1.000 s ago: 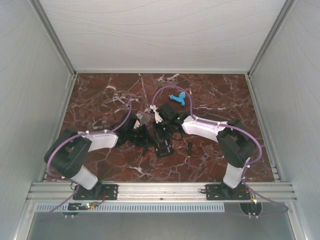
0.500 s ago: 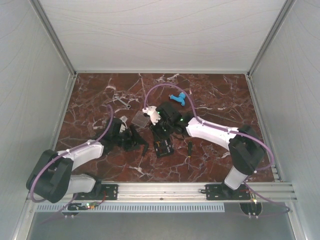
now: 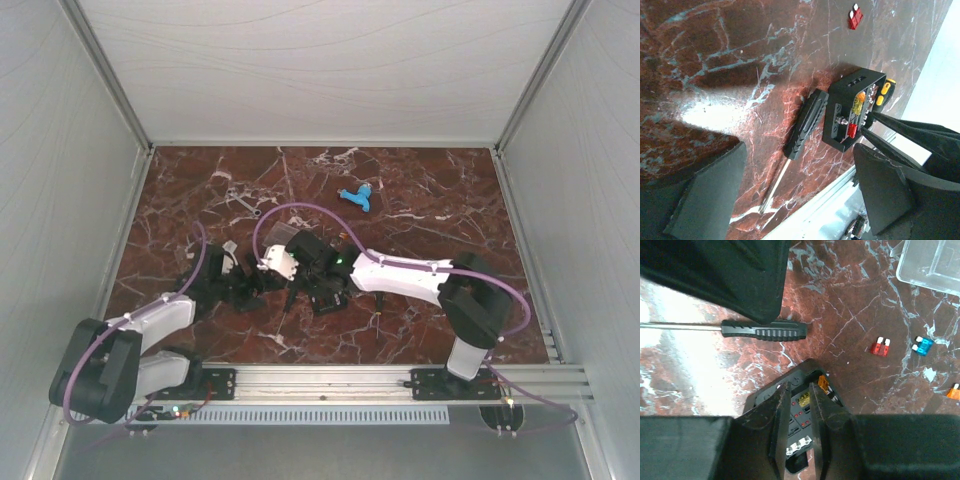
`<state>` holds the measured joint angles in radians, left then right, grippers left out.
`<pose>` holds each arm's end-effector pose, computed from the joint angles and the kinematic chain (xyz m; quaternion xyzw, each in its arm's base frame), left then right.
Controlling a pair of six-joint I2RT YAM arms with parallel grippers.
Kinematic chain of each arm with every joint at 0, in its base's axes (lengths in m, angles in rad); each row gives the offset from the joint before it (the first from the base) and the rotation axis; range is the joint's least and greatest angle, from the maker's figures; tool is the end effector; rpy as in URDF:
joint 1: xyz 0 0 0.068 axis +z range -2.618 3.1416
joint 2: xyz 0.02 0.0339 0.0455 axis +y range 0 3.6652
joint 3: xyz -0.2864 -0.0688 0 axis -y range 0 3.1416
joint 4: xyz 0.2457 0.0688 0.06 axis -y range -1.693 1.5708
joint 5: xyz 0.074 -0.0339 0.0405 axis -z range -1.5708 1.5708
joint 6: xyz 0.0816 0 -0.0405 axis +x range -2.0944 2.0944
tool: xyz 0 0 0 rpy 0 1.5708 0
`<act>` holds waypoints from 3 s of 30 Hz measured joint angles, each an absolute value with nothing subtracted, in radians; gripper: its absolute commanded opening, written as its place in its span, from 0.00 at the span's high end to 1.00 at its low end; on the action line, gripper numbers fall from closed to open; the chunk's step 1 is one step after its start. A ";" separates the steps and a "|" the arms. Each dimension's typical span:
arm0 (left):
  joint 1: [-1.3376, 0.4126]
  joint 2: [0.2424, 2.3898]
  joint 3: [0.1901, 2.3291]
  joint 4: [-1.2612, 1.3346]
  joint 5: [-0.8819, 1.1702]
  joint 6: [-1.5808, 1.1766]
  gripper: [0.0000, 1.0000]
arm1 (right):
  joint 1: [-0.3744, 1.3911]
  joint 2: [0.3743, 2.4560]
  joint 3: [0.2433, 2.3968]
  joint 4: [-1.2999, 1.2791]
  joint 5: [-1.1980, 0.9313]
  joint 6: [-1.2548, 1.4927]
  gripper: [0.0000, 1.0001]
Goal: Snap on the fuse box
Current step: Pick up the fuse from the fuse box base, then install the fuse at the fuse box base.
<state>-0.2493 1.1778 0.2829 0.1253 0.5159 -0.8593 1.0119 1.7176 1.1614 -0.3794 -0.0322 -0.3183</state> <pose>0.1984 -0.0920 0.1230 -0.1725 0.8791 -0.3982 0.1970 0.2070 0.3359 0.1928 -0.5902 0.7443 0.1205 0.2885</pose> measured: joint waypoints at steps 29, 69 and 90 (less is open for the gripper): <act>-0.229 1.152 0.273 0.124 0.506 -0.872 0.01 | 1.052 1.822 1.216 -0.435 0.155 -0.382 0.98; -0.342 1.165 0.323 0.103 0.464 -0.859 0.16 | 0.980 1.524 1.017 -0.330 0.083 0.052 1.00; -0.573 1.474 0.675 0.034 0.305 -0.683 0.59 | 0.944 1.391 0.619 0.155 0.140 0.414 1.00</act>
